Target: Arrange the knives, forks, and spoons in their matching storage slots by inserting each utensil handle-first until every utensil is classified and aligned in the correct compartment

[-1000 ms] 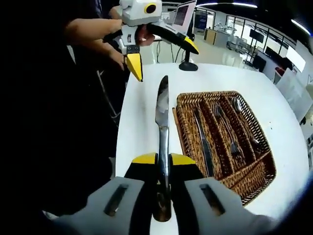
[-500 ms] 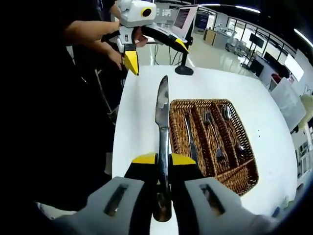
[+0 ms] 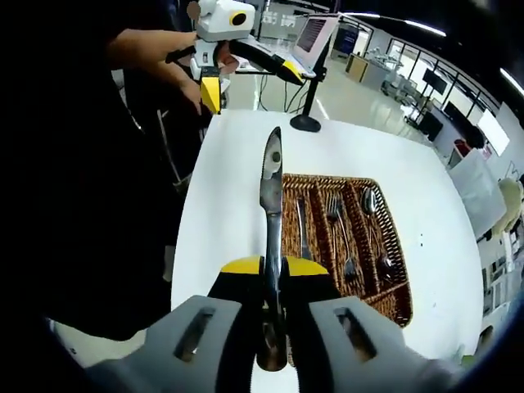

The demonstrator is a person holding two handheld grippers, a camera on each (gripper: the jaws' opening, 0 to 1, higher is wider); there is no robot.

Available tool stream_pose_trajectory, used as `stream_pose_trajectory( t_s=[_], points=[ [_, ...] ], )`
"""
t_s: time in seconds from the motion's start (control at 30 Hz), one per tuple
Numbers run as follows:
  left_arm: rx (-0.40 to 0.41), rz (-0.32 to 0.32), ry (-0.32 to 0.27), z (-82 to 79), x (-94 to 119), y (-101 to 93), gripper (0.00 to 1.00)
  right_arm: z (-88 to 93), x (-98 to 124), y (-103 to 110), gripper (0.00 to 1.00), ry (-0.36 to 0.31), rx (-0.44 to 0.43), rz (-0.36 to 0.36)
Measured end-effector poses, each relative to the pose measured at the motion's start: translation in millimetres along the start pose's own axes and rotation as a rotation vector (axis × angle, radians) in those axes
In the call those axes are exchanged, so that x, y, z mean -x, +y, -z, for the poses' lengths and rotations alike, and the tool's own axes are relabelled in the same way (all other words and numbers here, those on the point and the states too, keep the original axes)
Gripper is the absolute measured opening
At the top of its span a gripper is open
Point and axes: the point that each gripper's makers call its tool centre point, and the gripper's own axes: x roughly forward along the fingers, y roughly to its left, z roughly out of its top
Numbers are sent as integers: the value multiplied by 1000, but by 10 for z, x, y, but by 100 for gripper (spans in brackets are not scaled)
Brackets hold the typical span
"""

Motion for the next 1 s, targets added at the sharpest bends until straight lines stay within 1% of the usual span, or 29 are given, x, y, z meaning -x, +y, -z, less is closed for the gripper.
stream_pose_trajectory(
  t_s=[0.17, 0.47, 0.7, 1.0],
  points=[
    [-3, -9, -3, 1, 10, 0, 100, 4, -3, -70, 5, 6, 14, 1],
    [-13, 1, 3, 2, 1, -57, 100, 7, -28, -225, 5, 20, 35, 5],
    [-8, -2, 5, 42, -3, -4, 100, 10, -57, -355, 5, 27, 43, 5],
    [-8, -8, -1, 49, 27, 42, 100, -6, -59, -549, 5, 35, 63, 17]
  ],
)
